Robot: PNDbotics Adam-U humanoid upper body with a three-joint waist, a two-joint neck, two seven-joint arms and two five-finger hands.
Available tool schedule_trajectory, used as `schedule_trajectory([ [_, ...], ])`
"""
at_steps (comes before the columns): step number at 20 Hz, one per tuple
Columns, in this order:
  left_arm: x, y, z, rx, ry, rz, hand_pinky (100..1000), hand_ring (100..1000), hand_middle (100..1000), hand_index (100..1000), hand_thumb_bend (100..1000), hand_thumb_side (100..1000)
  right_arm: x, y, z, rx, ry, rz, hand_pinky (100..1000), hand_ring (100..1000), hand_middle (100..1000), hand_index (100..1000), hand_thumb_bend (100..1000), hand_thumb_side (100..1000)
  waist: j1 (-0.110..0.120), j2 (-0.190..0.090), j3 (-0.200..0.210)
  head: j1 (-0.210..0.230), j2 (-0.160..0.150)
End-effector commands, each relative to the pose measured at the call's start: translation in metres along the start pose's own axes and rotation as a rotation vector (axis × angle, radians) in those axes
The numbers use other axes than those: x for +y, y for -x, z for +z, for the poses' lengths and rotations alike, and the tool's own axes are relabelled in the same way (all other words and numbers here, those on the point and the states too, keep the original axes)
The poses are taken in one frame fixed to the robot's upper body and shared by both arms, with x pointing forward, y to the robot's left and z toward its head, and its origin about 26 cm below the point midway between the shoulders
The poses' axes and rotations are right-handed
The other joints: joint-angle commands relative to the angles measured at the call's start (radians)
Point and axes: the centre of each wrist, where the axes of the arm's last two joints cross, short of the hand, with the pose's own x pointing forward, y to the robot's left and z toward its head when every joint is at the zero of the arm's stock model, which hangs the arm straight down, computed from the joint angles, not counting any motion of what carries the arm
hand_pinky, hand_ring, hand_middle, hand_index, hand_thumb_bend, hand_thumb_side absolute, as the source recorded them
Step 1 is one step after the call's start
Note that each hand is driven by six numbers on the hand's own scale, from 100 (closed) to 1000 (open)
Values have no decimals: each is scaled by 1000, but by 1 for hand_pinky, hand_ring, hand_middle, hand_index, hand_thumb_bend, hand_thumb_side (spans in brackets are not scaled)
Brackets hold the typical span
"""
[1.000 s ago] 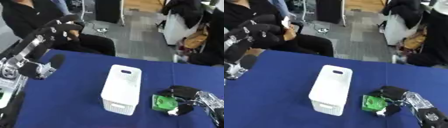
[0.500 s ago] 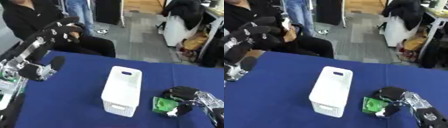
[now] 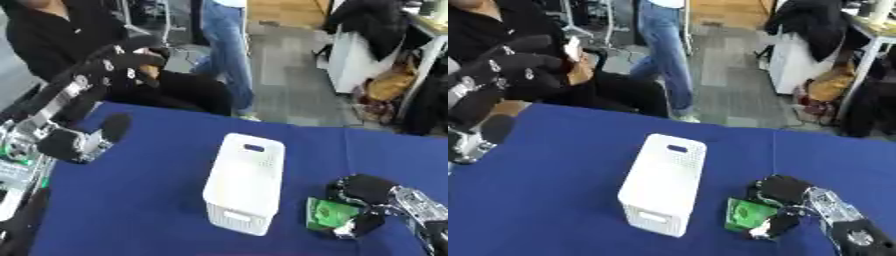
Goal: Pick up objects on the table and place them in the box.
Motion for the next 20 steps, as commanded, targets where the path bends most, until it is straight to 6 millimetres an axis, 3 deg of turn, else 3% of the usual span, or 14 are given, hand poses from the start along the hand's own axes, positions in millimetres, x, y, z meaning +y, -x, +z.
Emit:
schedule_trajectory([
  [1,5,-3,-5,-23,12,-18,700,899,976,929,100,679,-2,3,3,13,54,40,100,194,144,283,626,808,4,-6,-2,-2,-9],
  [3,5,-3,-5,-23,13,-18,701,899,976,929,100,679,-2,2,2,25,96,51,100,118,100,243,595,711,5,-6,-2,-1,-9],
  [5,5,-3,-5,-24,13,-18,701,899,976,929,100,679,-2,0,0,40,148,57,100,100,100,203,559,673,5,-6,-2,-1,-9],
  [6,5,-3,-5,-24,14,-17,701,899,976,929,100,679,-1,0,0,47,174,58,100,100,100,197,543,691,5,-5,-2,-1,-9],
  [8,5,-3,-5,-25,15,-17,701,899,976,929,100,679,1,-1,-1,57,228,50,100,100,100,190,625,712,5,-5,-2,-1,-9],
  [13,5,-3,-6,-27,17,-15,701,898,976,929,100,678,15,0,2,70,274,-13,100,100,100,191,683,713,5,-6,-2,1,-13],
  [16,5,-3,-5,-26,18,-15,701,898,976,930,100,678,19,3,6,78,257,-86,100,100,100,193,639,724,6,-6,-3,5,-17],
  [20,5,-2,-5,-25,20,-15,701,898,976,929,100,678,7,11,11,90,280,-197,100,100,100,191,545,729,6,-8,-4,12,-21],
])
